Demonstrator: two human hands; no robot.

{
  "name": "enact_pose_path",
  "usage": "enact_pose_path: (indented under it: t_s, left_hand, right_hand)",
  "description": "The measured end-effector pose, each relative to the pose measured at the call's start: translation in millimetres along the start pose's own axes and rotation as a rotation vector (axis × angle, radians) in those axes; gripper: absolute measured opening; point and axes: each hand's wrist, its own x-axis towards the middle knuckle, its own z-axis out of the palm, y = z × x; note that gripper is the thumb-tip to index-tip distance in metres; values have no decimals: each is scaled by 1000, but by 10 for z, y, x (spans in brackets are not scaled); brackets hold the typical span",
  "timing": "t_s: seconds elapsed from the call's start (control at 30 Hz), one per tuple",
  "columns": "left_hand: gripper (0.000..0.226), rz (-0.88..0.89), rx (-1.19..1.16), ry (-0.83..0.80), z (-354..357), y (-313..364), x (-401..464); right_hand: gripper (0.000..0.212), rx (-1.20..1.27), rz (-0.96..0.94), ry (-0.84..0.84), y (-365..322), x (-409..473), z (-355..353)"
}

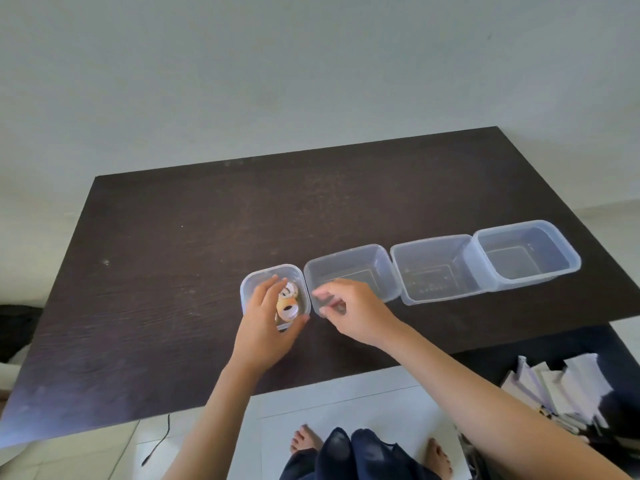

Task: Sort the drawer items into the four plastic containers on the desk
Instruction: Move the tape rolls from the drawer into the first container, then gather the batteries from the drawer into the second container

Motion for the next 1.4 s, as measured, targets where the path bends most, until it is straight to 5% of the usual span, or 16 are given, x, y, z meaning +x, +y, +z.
enact_pose_path:
  t_s: [0.23, 0.53, 0.9, 1.07, 1.4]
  left_hand:
    - [49, 191, -185, -9, 828, 1166, -523]
    - [36, 247, -218, -272, 2346, 2205, -1032]
    - [63, -146, 99, -595, 3722, 2492, -1037]
    - [73, -250, 266, -759, 3945, 2444, -987]
    - [83, -112, 491, -864, 4044, 2280, -1005]
  right_hand:
    - [21, -12, -28, 98, 727, -1133, -548]
    - [14, -84, 301, 191, 2110, -2686, -1298]
    - [23, -126, 582, -8, 3405, -3203, -1772]
    - [11, -207, 616, -207, 3603, -3090, -1812]
    - [23, -395, 520, -526, 3741, -2954, -1682]
